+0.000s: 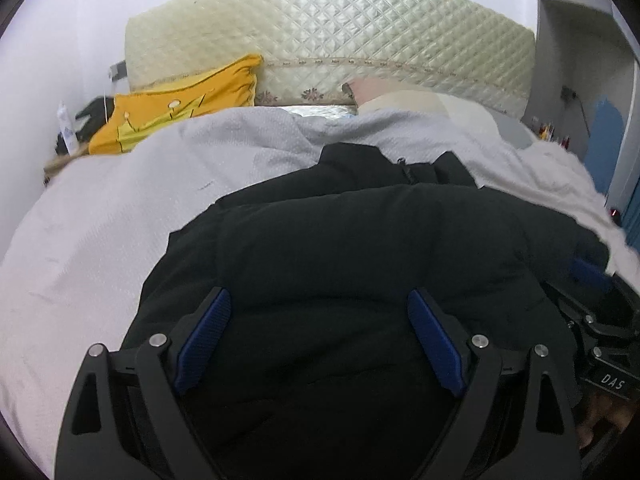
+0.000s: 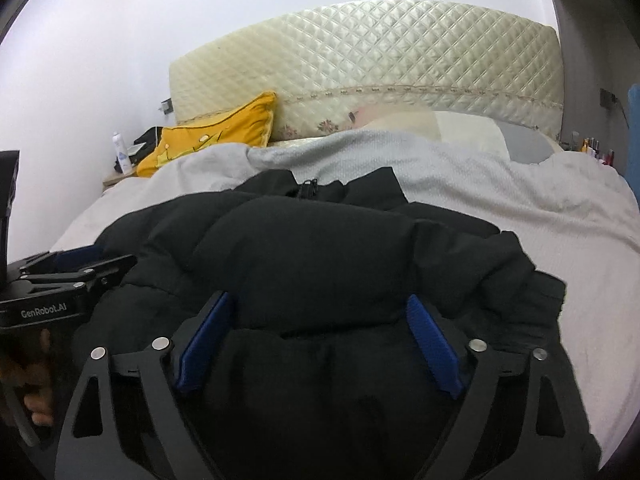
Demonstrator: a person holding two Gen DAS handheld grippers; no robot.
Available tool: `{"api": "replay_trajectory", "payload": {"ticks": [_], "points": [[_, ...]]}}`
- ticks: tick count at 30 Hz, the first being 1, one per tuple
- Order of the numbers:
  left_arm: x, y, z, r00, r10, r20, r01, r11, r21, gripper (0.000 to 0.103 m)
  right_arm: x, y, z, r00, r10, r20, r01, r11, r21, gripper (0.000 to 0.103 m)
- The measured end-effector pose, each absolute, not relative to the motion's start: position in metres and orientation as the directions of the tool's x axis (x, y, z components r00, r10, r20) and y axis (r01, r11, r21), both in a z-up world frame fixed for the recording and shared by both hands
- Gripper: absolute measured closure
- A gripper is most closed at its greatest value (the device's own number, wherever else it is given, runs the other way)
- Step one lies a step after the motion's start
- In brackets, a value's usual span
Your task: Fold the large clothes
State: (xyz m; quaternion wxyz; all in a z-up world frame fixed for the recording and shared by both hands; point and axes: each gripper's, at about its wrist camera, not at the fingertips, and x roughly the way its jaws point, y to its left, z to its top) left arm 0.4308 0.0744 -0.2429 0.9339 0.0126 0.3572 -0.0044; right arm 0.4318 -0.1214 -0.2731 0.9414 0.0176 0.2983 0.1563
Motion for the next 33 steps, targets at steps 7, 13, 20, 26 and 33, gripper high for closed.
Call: {"api": "replay_trajectory", "payload": {"ticks": [7,13,20,26,33], "points": [[0.431,0.072,-0.25,0.737,0.016,-0.676,0.006,1.0,0.03,0.013,0.437,-0.111,-0.283,0.762,0.248,-0.598,-0.274,0.961,0.05,0.01],[0.412,0.075,-0.205,0.751,-0.002,-0.66,0.002,1.0,-0.001,0.013,0.415,-0.115,-0.241,0.755,0.267,-0.599,-0.287,0.956,0.064,0.011],[0.361,0.081,-0.095,0.823,-0.028,-0.567,-0.009,0.998,-0.063,0.013,0.355,-0.118,-0.117,0.855,0.268,-0.444,-0.288,0.957,0.025,0.011],[0.293,0.094,-0.001,0.866,-0.054,-0.497,0.0,0.994,-0.109,0.013,0.287,-0.126,-0.023,0.901,0.257,-0.35,-0.268,0.963,0.019,0.011],[0.21,0.124,0.037,0.858,-0.101,-0.504,0.032,0.989,-0.144,0.012,0.218,-0.158,0.013,0.888,0.21,-0.408,-0.18,0.977,0.112,0.011]]}}
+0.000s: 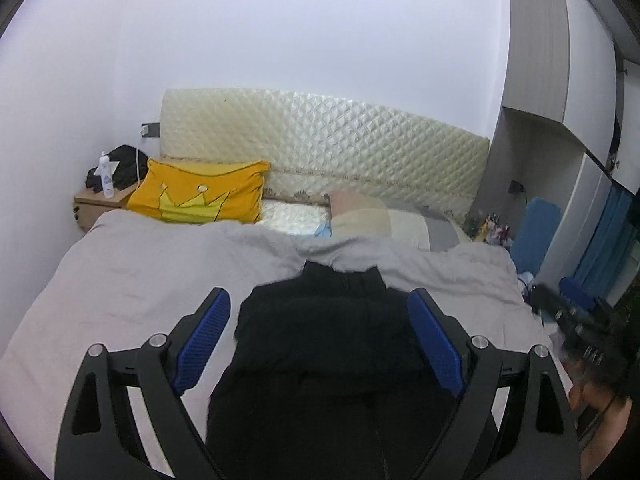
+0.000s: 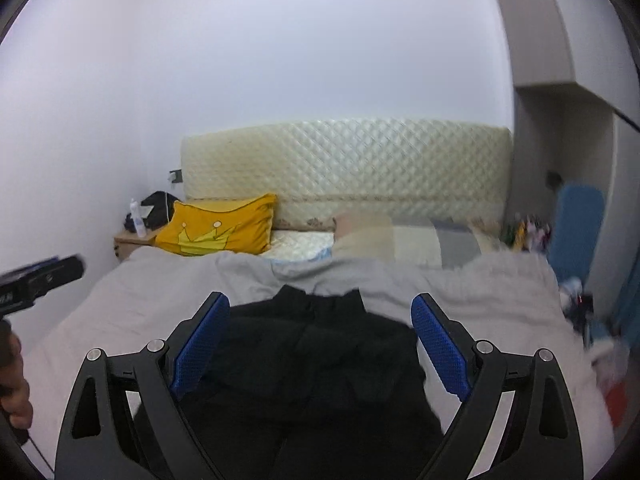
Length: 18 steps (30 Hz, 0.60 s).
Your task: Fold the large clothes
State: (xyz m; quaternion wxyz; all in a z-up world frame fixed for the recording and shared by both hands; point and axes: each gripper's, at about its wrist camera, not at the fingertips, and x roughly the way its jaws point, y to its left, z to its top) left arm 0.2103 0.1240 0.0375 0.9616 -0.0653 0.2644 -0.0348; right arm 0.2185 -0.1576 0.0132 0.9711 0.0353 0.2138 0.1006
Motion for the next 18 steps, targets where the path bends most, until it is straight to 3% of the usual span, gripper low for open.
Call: {"api": "replay_trajectory", "payload": {"ticks": [9,18], "points": [[0.168,0.145,-0.016,0.79,-0.101,-0.605,0.033,0.992,-0.123,0.011,0.165,-0.186,-0.024,0.846,0.237,-0.478,-0.167,0.968,0.185,0.011],[0.152,0.149,-0.106,0.646,-0.189,-0.74,0.033,0.975,-0.221,0.011,0.153,-0.223,-0.127,0.719,0.31,-0.622,-0.107,0.934,0.341,0.011]]}}
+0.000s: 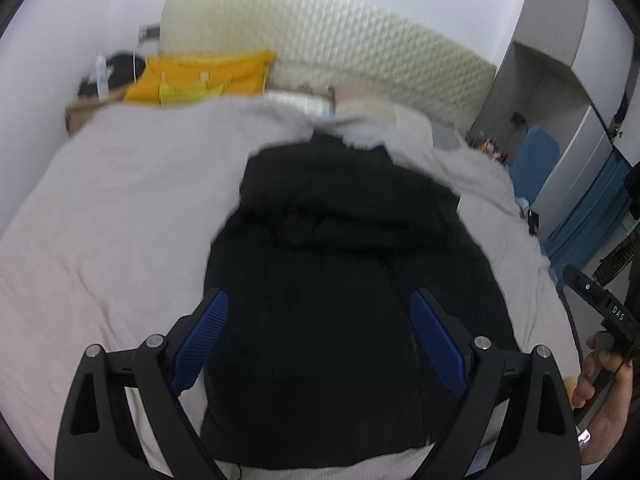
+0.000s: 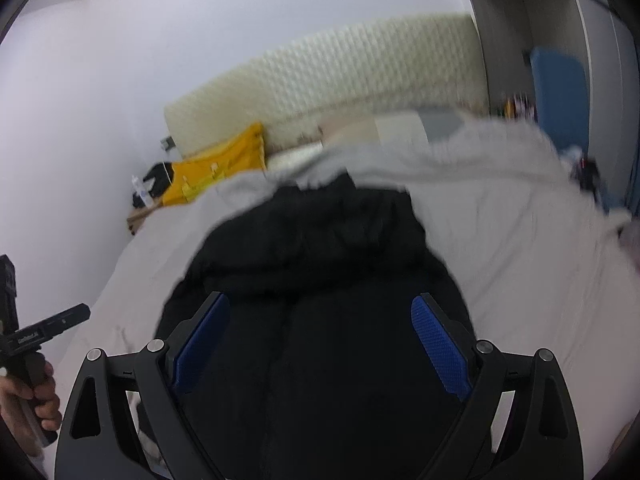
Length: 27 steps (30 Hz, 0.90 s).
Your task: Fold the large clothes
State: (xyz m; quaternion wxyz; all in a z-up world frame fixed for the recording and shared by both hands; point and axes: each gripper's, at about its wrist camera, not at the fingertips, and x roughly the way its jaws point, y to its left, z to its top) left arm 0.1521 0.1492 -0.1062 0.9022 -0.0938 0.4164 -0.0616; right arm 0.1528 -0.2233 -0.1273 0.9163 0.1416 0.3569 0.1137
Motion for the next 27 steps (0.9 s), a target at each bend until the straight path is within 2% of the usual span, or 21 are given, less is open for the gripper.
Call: {"api": "replay_trajectory", "payload": {"ticks": [13,16,22,27], "points": [[0.16,0.192,-0.213,0.489,-0.258,-0.833,-0.12,0.926,-0.358,0.01,0.171,-0.285,-0.233,0.563,0.345,-0.751,0.04,0.896,0.442,0.011],[0.162,0.206,-0.234,0.462,-0.262,-0.847,-0.174,0.91,-0.377,0.01,0.173,-0.304,-0.246,0.542,0.368,-0.755,0.1,0.864,0.493,0.011],[0.16,0.233,-0.261,0.419,-0.295,-0.859,-0.279,0.858,-0.431,0.01,0.174,-0.332,-0.267,0.512,0.319,-0.798,0.21,0.854,0.476,0.011],[0.161,0.238,-0.283,0.377,-0.336,-0.863,-0.307,0.834,-0.459,0.01,0.178,-0.348,-0.283,0.476,0.312,-0.822,0.297,0.823,0.484,0.011]]}}
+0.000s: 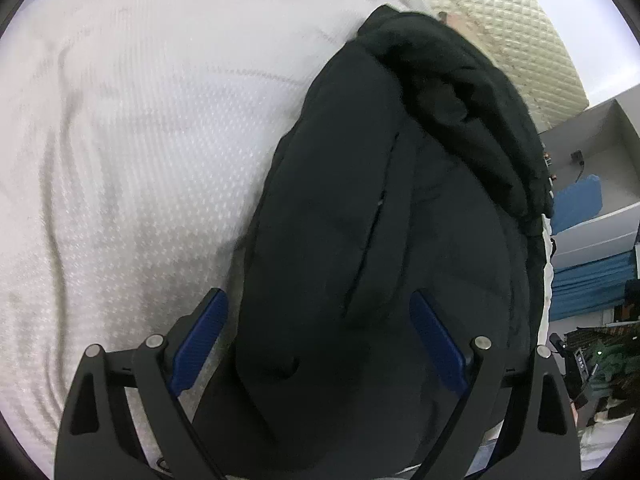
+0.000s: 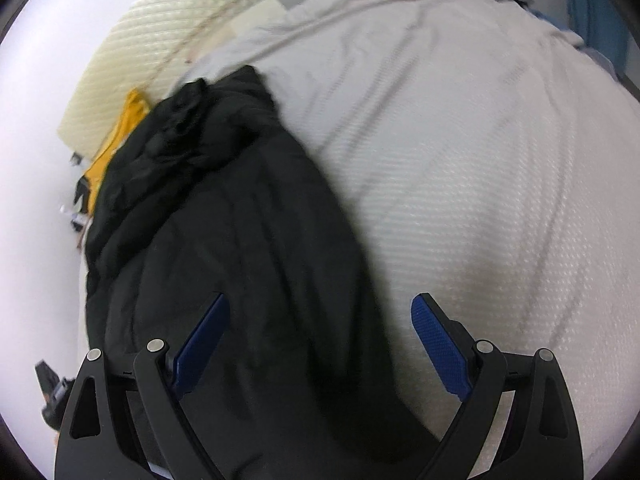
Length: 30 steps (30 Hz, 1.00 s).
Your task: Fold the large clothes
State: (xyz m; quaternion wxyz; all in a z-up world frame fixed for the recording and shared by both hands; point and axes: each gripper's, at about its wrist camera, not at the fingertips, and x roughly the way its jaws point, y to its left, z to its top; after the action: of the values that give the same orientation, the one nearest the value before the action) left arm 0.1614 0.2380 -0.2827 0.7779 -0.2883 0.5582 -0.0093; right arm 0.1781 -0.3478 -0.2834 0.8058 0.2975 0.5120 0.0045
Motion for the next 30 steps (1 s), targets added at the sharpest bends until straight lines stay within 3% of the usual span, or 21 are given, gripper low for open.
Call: {"api": "replay_trajectory", "payload": {"ticks": [7,10,12,14,21,25,30], "points": [[0.164,0.234,-0.296,0.345,-0.372,-0.862,-0.317,0.818,-0.48,0.01,0.18,-0.353,-0.324,0.396,0.492,-0.776,0.365,0.691,0.624,0.012],[0.167,0.231,-0.299,0.339,-0.378,-0.862,-0.321,0.814,-0.484,0.011,0.18,-0.351,-0.332,0.374,0.534,-0.758,0.376,0.66,0.65,0.024],[0.169,0.228,-0.301,0.334,-0.376,-0.865,-0.321,0.817,-0.479,0.011,0.18,-0.35,-0.339,0.364,0.581,-0.728,0.387,0.616,0.686,0.04],[0.171,0.226,-0.302,0.332,-0.37,-0.867,-0.317,0.822,-0.472,0.011,0.182,-0.348,-0.341,0.359,0.612,-0.705,0.379,0.595,0.709,0.041],[0.174,0.22,-0.305,0.331,-0.37,-0.868,-0.313,0.825,-0.471,0.011,0.188,-0.322,-0.321,0.352,0.716,-0.602,0.221,0.561,0.797,0.039],[0.177,0.214,-0.306,0.329,-0.362,-0.872,-0.308,0.832,-0.462,0.011,0.186,-0.321,-0.322,0.363,0.682,-0.635,0.242,0.589,0.771,0.039],[0.18,0.204,-0.308,0.329,-0.364,-0.871,-0.306,0.832,-0.463,0.012,0.182,-0.333,-0.332,0.373,0.603,-0.705,0.333,0.622,0.708,0.024]]}}
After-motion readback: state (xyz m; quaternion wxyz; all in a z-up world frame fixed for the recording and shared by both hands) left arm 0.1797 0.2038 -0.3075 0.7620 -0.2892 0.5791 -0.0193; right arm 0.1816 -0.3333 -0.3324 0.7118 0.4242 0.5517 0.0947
